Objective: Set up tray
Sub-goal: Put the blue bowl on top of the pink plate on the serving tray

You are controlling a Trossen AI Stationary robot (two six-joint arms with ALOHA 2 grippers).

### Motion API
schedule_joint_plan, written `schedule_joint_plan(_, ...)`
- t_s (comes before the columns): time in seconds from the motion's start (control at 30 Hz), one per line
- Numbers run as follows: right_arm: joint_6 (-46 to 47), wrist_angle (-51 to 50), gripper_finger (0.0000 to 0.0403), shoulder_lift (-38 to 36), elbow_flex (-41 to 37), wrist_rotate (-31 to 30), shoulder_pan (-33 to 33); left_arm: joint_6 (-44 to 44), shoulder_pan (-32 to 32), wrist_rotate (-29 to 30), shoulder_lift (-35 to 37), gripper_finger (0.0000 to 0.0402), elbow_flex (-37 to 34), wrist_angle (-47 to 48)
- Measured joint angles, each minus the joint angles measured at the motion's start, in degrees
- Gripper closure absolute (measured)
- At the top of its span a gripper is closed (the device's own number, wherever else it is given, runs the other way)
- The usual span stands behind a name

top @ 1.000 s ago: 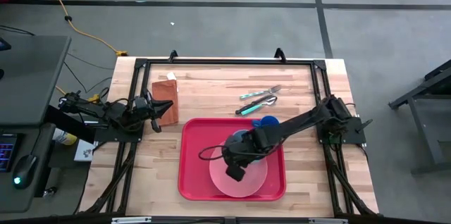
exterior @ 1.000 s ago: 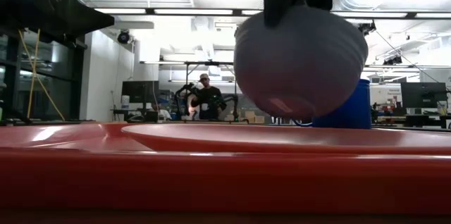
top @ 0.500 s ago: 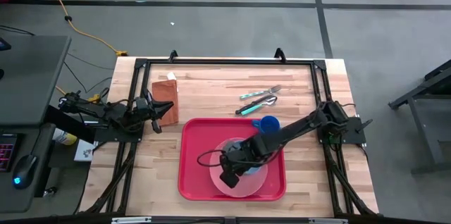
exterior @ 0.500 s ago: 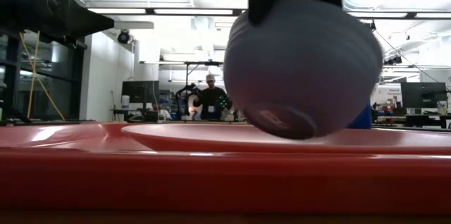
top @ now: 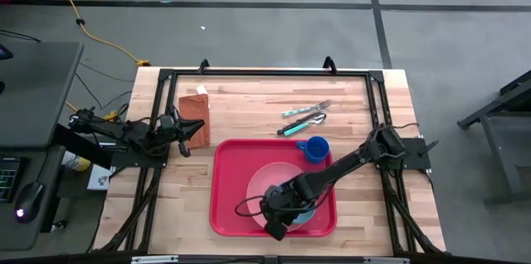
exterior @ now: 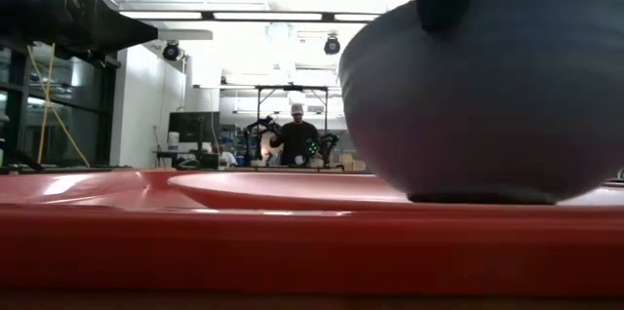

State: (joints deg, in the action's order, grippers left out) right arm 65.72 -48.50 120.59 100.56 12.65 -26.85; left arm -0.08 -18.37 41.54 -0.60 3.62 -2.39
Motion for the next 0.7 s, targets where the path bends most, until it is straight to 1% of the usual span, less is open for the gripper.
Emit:
schedule_joint_plan(0.07,0.3,-0.2,0.0401,0.9,0.0,0.9,-0.5,0.0,0.0,0.0,0.0,0.0341,0.0,0.0)
schedule_joint_plan(0.23,1.6,-1.3,0.0401,1.3,0.0,0.6,-1.0,0.0,0.0,0.1,0.0,0.0341,0.0,0.0)
schedule_joint_plan(0.5,2.9,-7.6,0.0402,1.1,-0.1,1.9,-1.7,0.0,0.0,0.2,0.0,0.0341,0.0,0.0)
schedule_joint_plan(0.7,4.2,-8.2,0.0402,1.1,-0.2,2.0,-2.4,0.0,0.0,0.2,0.0,0.0341,0.0,0.0)
